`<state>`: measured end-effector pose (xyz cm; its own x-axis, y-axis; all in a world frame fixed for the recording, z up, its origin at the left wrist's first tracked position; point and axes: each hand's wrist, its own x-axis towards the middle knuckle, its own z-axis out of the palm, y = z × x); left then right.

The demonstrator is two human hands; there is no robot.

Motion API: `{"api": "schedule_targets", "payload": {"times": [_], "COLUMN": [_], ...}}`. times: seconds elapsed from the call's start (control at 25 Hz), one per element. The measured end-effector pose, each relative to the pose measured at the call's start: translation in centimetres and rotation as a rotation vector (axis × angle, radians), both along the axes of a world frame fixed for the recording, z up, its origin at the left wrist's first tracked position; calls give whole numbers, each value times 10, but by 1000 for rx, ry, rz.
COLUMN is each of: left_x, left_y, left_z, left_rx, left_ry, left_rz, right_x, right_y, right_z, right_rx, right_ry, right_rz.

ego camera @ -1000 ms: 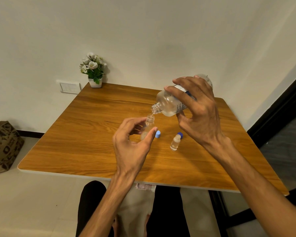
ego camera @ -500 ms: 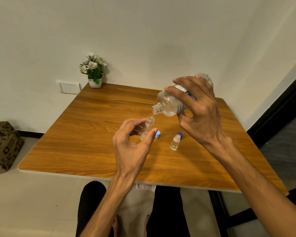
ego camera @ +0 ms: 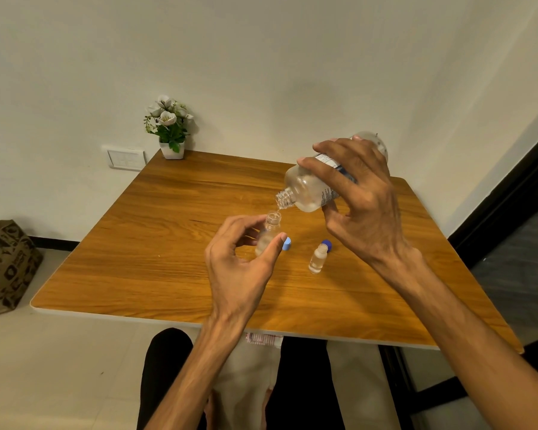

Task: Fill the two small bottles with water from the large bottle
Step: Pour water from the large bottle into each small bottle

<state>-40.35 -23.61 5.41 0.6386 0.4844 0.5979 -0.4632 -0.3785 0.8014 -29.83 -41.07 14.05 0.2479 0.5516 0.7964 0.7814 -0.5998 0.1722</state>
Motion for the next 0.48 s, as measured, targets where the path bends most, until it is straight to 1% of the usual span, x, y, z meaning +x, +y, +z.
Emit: {"api": "schedule_targets", "payload": {"times": [0.48], "left_x": [1], "left_y": [1], "left_z": [-2], "left_rx": [5], "left_ry": [4], "left_rz": [6], "right_x": [1], "right_y": [0], "right_z": [1], "right_rx": [-8], "right_ry": [-17], "right_rz": [1]}}
